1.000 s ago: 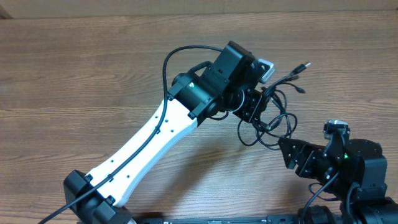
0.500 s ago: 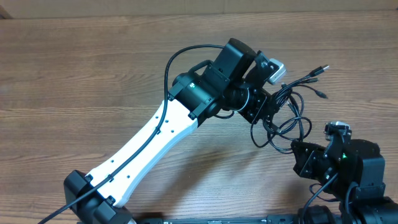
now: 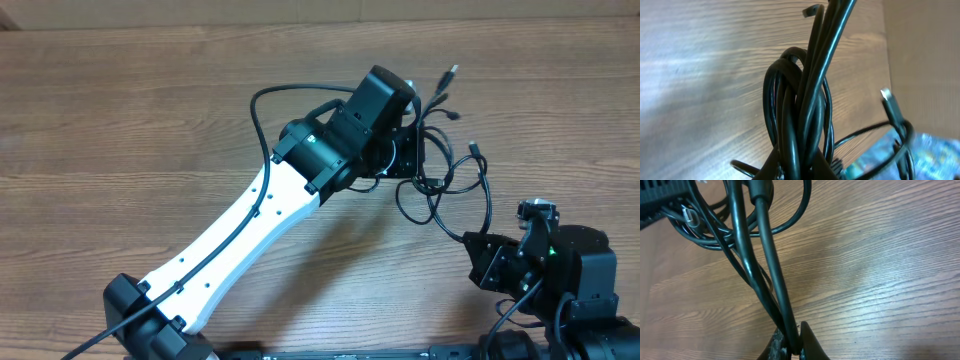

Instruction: Untangle cables

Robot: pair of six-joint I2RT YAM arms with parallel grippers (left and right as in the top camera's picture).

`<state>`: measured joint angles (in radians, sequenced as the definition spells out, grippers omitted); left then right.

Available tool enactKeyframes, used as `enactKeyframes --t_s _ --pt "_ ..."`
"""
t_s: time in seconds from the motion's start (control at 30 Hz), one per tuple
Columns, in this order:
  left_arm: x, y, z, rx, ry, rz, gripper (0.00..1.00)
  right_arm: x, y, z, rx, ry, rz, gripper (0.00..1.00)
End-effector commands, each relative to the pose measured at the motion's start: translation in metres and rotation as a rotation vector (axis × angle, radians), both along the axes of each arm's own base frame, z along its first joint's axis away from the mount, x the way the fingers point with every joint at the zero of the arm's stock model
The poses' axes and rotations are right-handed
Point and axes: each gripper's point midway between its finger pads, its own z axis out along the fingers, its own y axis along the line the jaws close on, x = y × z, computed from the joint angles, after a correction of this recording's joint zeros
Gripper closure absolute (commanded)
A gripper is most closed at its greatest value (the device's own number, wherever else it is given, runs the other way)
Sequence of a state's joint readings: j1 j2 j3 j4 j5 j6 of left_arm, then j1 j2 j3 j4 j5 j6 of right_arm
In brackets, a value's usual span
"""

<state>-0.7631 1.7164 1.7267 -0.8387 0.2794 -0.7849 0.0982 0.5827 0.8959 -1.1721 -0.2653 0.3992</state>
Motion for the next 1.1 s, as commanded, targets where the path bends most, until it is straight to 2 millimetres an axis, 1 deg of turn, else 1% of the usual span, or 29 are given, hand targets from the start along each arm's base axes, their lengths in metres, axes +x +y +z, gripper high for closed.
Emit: enactKeyframes --t_s 0.0,0.17,0.33,0.47,0.5,0.53,0.57,0.6,0.63,0.83,1.0,1.07 --pt "0.027 0.029 0.015 -0.042 0.070 0.290 0.96 -0.004 0.002 -0.002 0.010 0.011 0.012 0.96" --pt "0.031 0.038 0.012 -0.033 0.087 0.318 0.96 -0.004 0.003 -0.002 0.016 0.013 0.010 0.96" --pt "0.040 0.052 0.009 -0.049 0.144 0.403 0.96 -0.005 0.002 -0.003 0.071 0.051 -0.053 0.96" --pt "0.040 0.052 0.009 -0.028 0.105 0.346 0.96 -0.005 0.002 -0.003 0.072 0.052 -0.054 0.96" --pt "0.040 0.052 0.009 -0.019 0.088 0.327 0.96 -0.005 0.002 -0.003 0.072 0.052 -0.054 0.74" --pt "0.040 0.052 0.009 -0.012 0.076 0.312 0.96 -0.005 0.002 -0.003 0.072 0.052 -0.054 0.57" --pt "0.040 0.052 0.009 0.005 0.047 0.278 0.96 -0.005 0.003 -0.003 0.073 0.052 -0.054 0.23" --pt "0.040 0.052 0.009 0.017 0.025 0.248 0.96 -0.005 0.003 -0.003 0.073 0.052 -0.054 0.09" --pt "0.039 0.051 0.009 0.025 0.008 0.216 0.96 -0.005 0.003 -0.003 0.074 0.053 -0.053 0.00" --pt "0.026 0.034 0.017 0.005 -0.077 -0.015 0.96 -0.004 0.003 -0.002 0.076 0.045 -0.051 0.00" --pt "-0.002 0.003 0.043 -0.157 -0.153 -0.309 0.96 0.001 0.003 0.003 0.075 0.016 -0.054 0.00" --pt "-0.012 -0.003 0.051 -0.205 -0.178 -0.398 0.96 0.006 -0.001 0.005 0.065 -0.005 -0.074 0.00"
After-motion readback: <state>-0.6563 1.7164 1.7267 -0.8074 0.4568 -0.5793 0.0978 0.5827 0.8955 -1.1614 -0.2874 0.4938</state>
